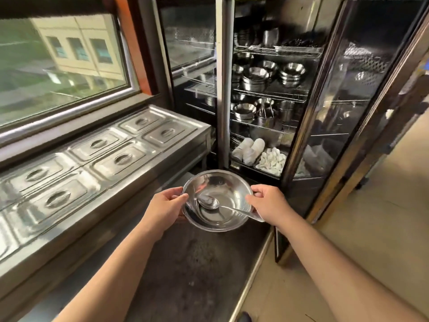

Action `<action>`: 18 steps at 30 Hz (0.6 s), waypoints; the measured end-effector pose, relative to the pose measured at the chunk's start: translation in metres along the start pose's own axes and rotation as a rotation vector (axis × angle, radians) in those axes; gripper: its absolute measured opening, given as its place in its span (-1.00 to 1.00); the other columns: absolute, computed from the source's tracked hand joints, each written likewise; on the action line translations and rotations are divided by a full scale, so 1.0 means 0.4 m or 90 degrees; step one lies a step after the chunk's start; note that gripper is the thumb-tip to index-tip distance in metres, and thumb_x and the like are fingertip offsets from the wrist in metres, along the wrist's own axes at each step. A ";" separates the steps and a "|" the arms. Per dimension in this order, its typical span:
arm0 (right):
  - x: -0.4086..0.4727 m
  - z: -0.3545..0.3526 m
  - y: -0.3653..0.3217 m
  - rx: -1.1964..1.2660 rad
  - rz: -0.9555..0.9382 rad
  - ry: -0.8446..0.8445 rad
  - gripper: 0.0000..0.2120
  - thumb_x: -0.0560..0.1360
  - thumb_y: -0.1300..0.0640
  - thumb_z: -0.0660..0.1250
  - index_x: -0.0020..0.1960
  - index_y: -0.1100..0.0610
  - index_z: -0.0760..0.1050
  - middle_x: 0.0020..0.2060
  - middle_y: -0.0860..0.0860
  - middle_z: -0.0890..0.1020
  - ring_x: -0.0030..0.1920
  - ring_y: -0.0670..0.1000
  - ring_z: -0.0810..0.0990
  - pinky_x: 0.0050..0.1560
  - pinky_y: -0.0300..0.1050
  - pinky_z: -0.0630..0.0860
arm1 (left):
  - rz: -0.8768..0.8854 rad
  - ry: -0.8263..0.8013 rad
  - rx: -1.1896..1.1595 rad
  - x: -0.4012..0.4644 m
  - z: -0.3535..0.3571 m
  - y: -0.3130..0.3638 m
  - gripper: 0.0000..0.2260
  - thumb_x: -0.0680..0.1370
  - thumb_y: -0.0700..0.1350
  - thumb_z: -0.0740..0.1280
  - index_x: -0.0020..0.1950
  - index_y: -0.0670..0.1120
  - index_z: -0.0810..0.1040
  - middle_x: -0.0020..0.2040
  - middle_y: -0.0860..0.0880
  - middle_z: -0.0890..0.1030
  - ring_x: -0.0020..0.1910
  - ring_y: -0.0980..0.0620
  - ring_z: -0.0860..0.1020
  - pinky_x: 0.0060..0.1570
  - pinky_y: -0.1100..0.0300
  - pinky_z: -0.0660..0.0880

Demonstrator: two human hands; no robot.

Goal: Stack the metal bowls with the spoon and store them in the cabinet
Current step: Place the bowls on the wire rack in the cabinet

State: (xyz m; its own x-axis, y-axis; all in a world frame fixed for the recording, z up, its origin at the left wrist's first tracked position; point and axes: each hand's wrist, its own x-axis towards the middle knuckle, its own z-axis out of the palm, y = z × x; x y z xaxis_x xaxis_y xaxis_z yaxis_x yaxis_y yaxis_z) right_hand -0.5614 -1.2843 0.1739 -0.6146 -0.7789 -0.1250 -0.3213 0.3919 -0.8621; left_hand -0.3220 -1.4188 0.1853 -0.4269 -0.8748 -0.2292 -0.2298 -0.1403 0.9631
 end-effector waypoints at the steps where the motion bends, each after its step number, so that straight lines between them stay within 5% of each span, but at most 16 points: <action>1: 0.042 -0.012 0.001 -0.002 -0.001 0.000 -0.81 0.46 0.14 0.39 -0.02 0.26 0.61 -0.45 0.01 0.52 -0.35 0.00 0.47 -0.03 0.19 0.62 | -0.003 -0.002 0.000 0.041 0.016 0.010 -0.87 0.56 -0.13 0.39 0.05 0.01 0.71 -0.16 -0.13 0.76 -0.14 -0.20 0.74 -0.02 -0.17 0.66; 6: 0.275 -0.096 -0.016 -0.010 0.001 -0.014 -0.87 0.50 0.18 0.40 -0.02 0.22 0.65 -0.47 -0.06 0.50 -0.37 -0.03 0.47 -0.08 0.03 0.58 | 0.001 0.003 -0.002 0.266 0.110 0.079 -0.79 0.51 -0.11 0.44 0.13 0.02 0.71 -0.16 -0.15 0.75 -0.13 -0.24 0.73 -0.04 -0.16 0.67; 11: 0.442 -0.147 -0.050 0.038 0.028 0.003 -0.84 0.53 0.24 0.40 0.08 0.12 0.69 -0.32 0.10 0.72 -0.32 -0.03 0.61 -0.14 0.06 0.66 | -0.006 0.010 -0.031 0.447 0.183 0.127 -0.77 0.50 -0.16 0.47 0.15 -0.04 0.70 -0.18 -0.14 0.74 -0.09 -0.25 0.73 -0.06 -0.15 0.68; 18: 0.683 -0.177 -0.048 0.071 0.083 0.038 -0.83 0.55 0.32 0.32 0.02 0.17 0.67 -0.61 -0.16 0.51 -0.57 -0.22 0.46 -0.43 -0.28 0.54 | -0.007 -0.044 -0.038 0.756 0.275 0.178 -0.74 0.46 -0.15 0.45 0.14 -0.05 0.69 -0.20 -0.12 0.74 -0.16 -0.15 0.73 -0.09 -0.17 0.68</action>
State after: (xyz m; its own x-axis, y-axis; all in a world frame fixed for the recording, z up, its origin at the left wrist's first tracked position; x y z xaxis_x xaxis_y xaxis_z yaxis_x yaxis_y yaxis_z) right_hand -0.7742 -1.4701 0.1909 -0.6891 -0.6926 -0.2131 -0.1555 0.4286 -0.8900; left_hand -0.5635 -1.6423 0.1691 -0.4847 -0.8391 -0.2470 -0.1831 -0.1787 0.9667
